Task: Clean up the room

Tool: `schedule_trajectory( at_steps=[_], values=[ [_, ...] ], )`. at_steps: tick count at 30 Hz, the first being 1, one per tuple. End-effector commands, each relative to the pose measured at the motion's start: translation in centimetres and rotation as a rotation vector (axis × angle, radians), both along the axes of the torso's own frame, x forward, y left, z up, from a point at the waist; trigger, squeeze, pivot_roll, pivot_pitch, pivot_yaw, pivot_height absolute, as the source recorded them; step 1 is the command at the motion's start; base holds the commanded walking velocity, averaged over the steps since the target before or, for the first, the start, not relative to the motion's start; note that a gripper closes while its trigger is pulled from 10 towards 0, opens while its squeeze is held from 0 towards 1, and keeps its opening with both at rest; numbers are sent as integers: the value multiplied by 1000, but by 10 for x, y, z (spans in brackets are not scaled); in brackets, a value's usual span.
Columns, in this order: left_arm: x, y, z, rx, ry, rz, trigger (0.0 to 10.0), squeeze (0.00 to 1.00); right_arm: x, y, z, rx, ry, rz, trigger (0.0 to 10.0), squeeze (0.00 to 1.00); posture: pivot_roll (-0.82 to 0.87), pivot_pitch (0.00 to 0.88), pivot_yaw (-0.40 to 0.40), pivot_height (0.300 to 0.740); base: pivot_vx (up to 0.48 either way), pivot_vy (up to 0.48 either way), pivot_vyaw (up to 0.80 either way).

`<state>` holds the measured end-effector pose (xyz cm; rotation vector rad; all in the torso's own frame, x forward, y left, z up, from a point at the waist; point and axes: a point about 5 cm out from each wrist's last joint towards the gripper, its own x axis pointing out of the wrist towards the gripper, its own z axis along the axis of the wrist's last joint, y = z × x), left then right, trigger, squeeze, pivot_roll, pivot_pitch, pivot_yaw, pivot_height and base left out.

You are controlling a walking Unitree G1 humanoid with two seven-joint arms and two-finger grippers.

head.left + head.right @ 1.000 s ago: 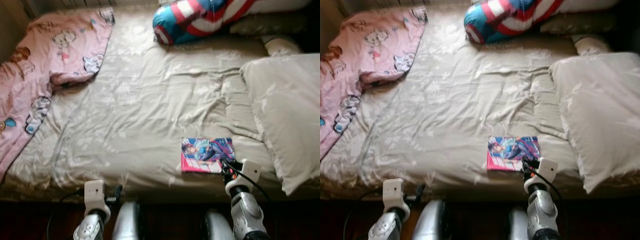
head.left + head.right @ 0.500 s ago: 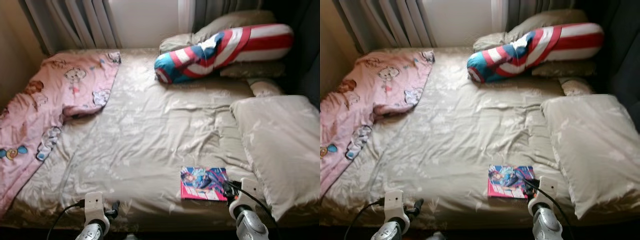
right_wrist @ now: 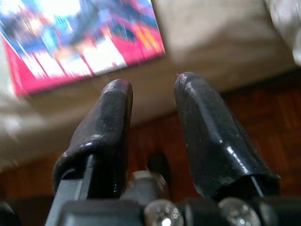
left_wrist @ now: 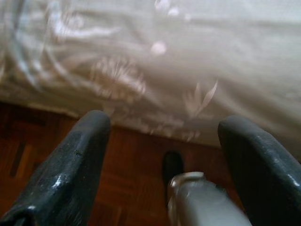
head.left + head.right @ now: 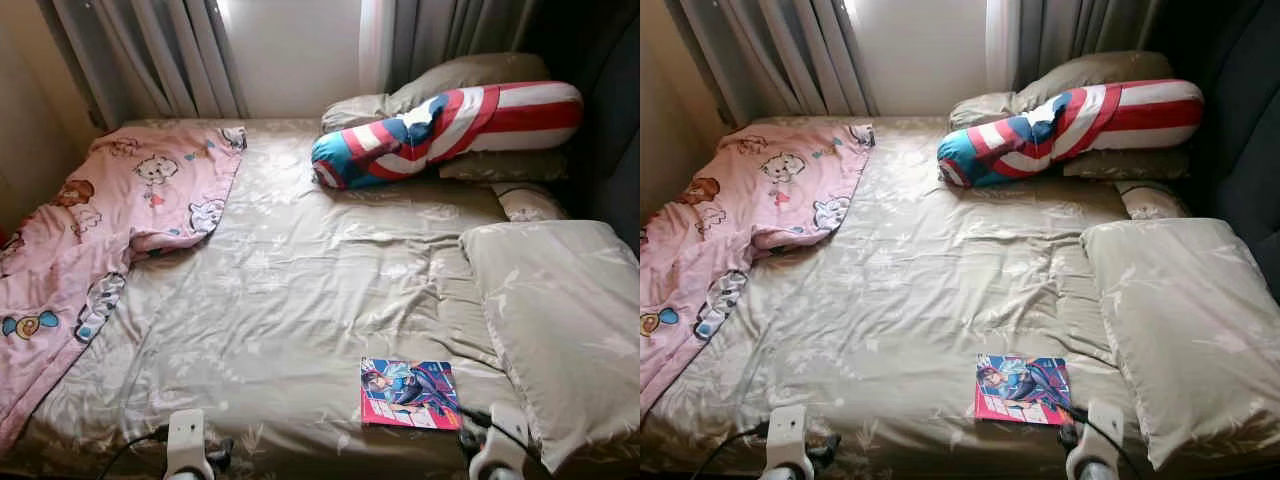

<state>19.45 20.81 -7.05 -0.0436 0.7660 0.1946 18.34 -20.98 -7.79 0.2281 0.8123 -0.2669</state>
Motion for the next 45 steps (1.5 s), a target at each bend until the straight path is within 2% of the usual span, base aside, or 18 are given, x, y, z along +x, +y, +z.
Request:
schedule_trajectory(
  at_steps=[1,11,22,45],
  values=[
    [-5,6,-2,13,21,20,10000,0,-6,5,-4,-2,41,32,10000,0,-106,0,35,740,0,0,0],
    [-9,8,-4,29,39,3,10000,0,-13,9,-8,-20,71,59,10000,0,-98,0,47,740,0,0,671],
    [-9,10,-3,36,35,-12,10000,0,-12,15,-9,3,62,36,10000,0,-92,21,57,740,0,0,0],
    [-12,13,-4,51,48,-16,10000,0,-9,15,-7,-5,60,51,10000,0,-83,32,61,740,0,401,0]
  ],
)
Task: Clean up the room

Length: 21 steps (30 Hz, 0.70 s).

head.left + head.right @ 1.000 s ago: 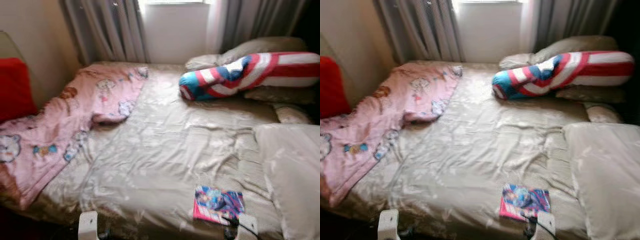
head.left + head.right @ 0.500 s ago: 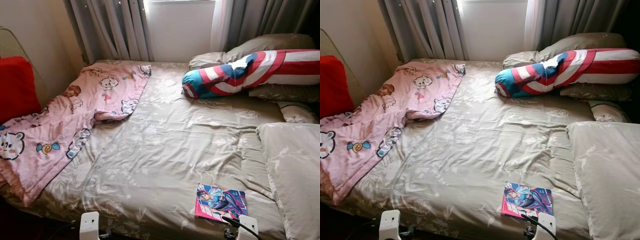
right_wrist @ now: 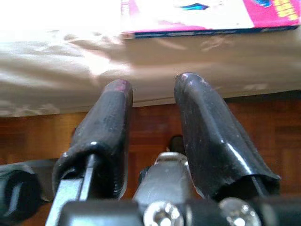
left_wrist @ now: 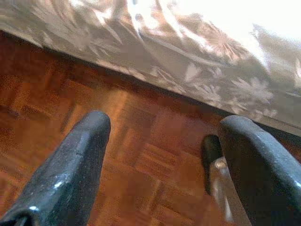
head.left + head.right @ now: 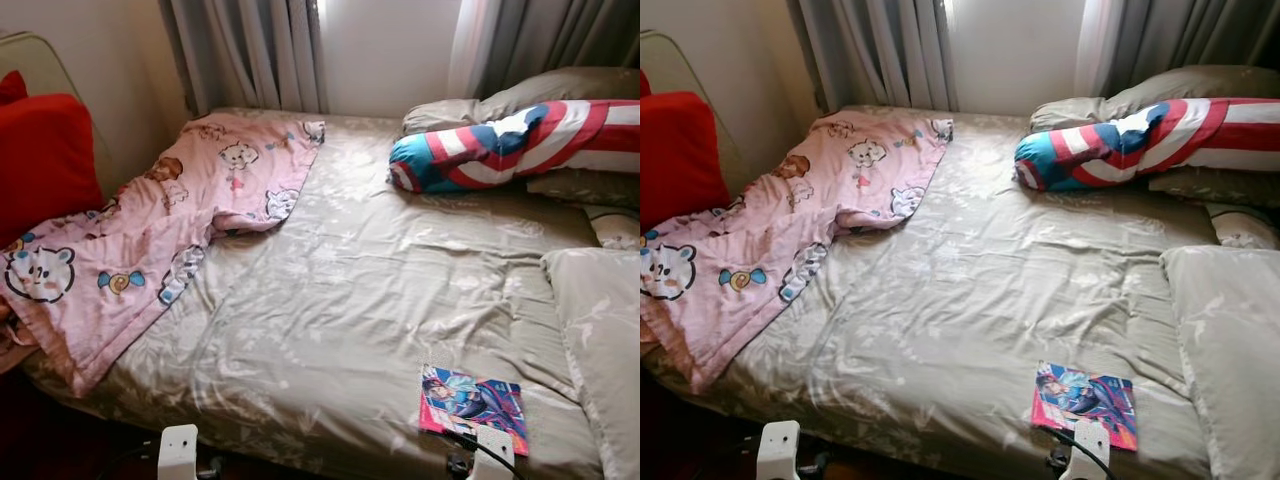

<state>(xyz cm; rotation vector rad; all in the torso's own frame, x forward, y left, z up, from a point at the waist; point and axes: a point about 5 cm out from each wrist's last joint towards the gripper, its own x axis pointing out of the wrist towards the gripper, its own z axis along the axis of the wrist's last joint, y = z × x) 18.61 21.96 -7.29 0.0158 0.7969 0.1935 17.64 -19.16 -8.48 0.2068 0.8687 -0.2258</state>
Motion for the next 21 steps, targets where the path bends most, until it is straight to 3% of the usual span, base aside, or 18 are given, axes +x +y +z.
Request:
schedule_trajectory(
  at_steps=[1,7,14,21],
  values=[
    [-3,1,-2,1,11,6,10000,0,-2,-3,-1,-12,11,9,10000,0,-83,32,61,740,0,442,0],
    [-3,1,-1,3,10,5,10000,0,-1,-3,0,-21,13,27,10000,0,-82,32,62,740,0,446,0],
    [-3,1,-2,4,12,4,10000,0,-1,-3,0,-23,12,30,10000,0,-83,32,62,740,0,446,455],
    [-3,0,-2,3,11,7,10000,0,-2,-4,-1,-19,16,15,10000,0,-84,33,61,740,0,382,0]
  ],
)
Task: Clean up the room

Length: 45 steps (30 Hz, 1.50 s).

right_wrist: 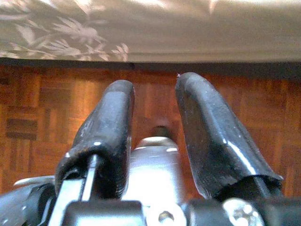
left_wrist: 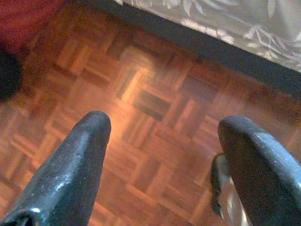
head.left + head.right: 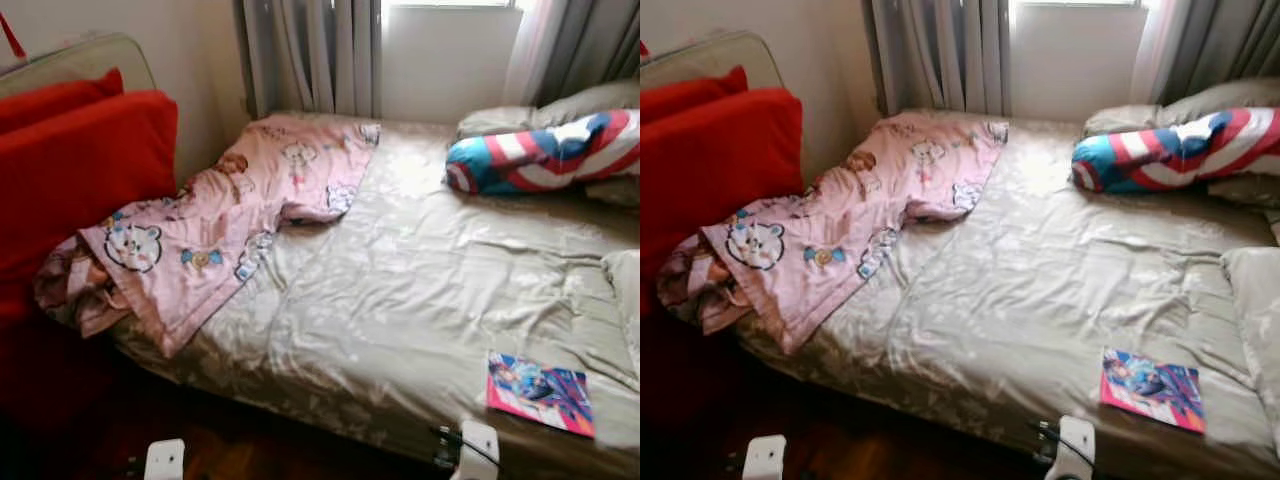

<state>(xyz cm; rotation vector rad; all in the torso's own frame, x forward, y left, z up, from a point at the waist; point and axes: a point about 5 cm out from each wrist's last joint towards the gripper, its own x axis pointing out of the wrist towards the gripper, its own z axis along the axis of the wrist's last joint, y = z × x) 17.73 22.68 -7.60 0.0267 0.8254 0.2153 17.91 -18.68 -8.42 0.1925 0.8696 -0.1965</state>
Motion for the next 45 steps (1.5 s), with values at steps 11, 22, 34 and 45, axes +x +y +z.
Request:
schedule_trajectory(
  at_steps=[11,22,34,45],
  values=[
    [5,-7,1,-11,-18,-9,10000,0,-5,-9,-1,-22,20,-23,10000,0,-82,37,60,740,0,189,0],
    [5,-7,1,-8,-16,-10,10000,0,-6,-9,-2,-21,20,-24,10000,0,-83,40,62,740,0,363,0],
    [5,-7,1,-8,-16,-12,10000,0,-6,-9,-2,-22,21,-22,10000,0,-77,43,60,740,0,364,0],
    [5,-8,1,-9,-14,-11,10000,0,-6,-10,-2,-25,21,-20,10000,0,-76,45,57,740,0,365,0]
  ],
)
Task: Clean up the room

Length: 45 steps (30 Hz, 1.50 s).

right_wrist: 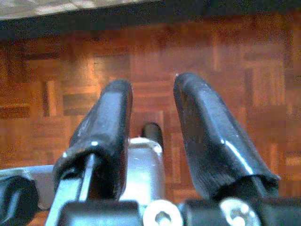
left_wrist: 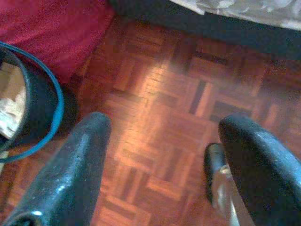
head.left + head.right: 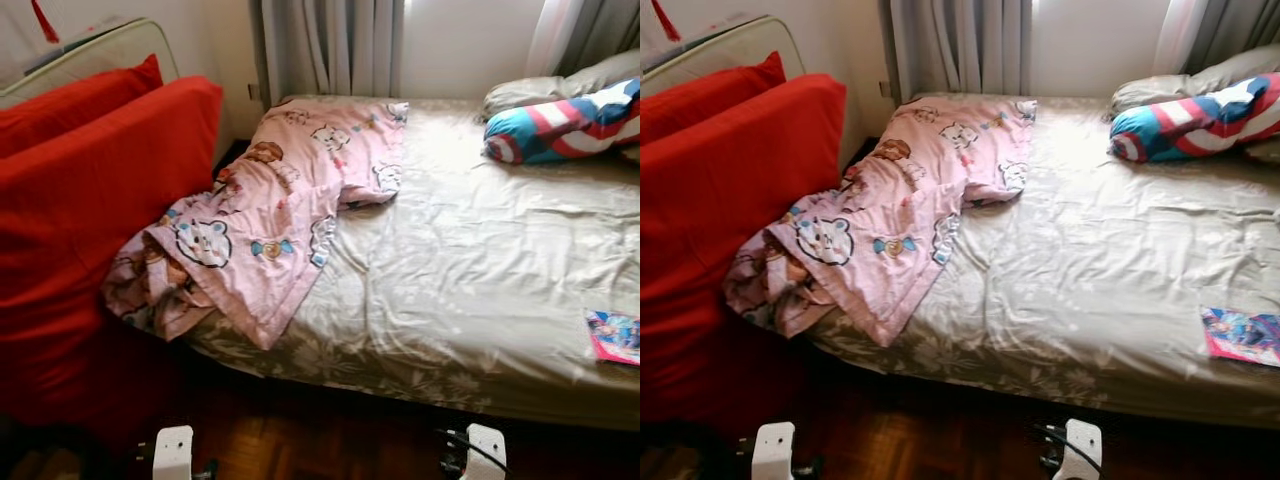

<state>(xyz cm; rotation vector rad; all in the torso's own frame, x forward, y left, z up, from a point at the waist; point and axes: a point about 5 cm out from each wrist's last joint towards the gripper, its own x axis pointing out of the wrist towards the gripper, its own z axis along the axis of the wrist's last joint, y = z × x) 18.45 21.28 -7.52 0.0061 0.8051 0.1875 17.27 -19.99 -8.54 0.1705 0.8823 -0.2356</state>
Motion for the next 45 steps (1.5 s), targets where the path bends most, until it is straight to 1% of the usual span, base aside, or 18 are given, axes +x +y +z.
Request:
schedule_trajectory(
  at_steps=[1,22,45],
  values=[
    [-3,6,0,18,9,7,10000,0,0,3,0,9,2,5,10000,0,-76,45,57,740,0,364,0],
    [-3,7,0,22,11,0,10000,0,0,5,-1,13,0,12,10000,0,-75,35,63,740,0,360,0],
    [-2,6,0,8,5,4,10000,0,2,4,1,14,-15,25,10000,0,-70,48,56,740,0,0,0]
  ],
)
